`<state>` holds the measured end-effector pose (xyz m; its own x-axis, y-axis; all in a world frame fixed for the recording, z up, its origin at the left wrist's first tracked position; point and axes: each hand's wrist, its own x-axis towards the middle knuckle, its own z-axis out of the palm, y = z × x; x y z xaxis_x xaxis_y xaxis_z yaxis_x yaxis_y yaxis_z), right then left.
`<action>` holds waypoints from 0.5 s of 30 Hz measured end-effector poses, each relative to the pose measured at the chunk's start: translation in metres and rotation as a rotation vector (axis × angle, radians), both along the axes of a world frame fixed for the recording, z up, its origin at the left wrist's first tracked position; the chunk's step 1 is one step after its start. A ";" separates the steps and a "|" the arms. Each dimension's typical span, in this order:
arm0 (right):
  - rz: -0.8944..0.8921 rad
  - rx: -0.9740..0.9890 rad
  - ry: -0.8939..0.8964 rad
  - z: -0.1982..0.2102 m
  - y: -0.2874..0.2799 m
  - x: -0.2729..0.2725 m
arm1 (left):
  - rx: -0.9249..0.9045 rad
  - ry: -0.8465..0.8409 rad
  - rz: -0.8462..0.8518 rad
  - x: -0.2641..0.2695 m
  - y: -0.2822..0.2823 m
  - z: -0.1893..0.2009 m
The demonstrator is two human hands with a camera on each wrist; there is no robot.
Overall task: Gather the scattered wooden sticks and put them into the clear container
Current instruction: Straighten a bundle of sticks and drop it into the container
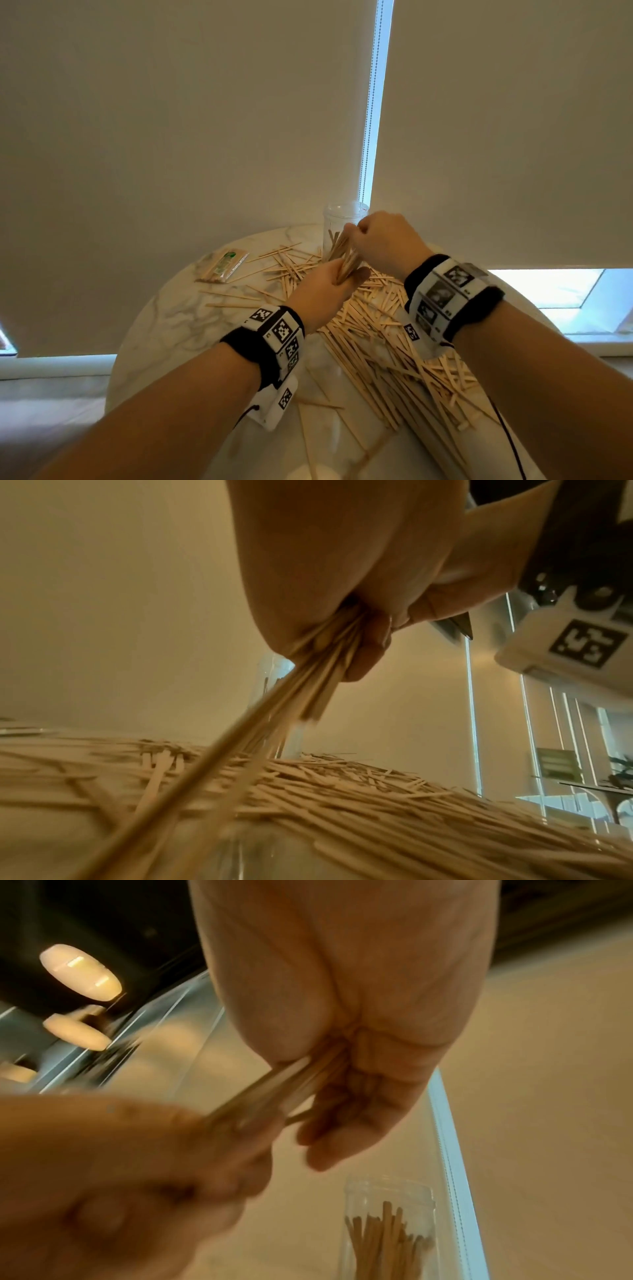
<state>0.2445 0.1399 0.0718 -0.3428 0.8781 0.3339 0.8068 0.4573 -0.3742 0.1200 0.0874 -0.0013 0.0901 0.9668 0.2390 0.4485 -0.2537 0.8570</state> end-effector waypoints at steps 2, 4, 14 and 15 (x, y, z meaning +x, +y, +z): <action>0.003 0.042 -0.106 -0.011 0.001 -0.004 | -0.019 0.022 0.004 0.004 0.002 0.004; -0.021 0.078 -0.008 -0.012 0.001 -0.003 | -0.012 0.038 -0.008 0.006 0.004 0.010; 0.123 -0.200 0.539 -0.013 -0.010 0.001 | 0.059 -0.260 0.090 -0.005 0.013 0.026; 0.138 -0.233 0.464 -0.019 -0.012 0.003 | 0.065 -0.339 0.127 -0.010 0.015 0.028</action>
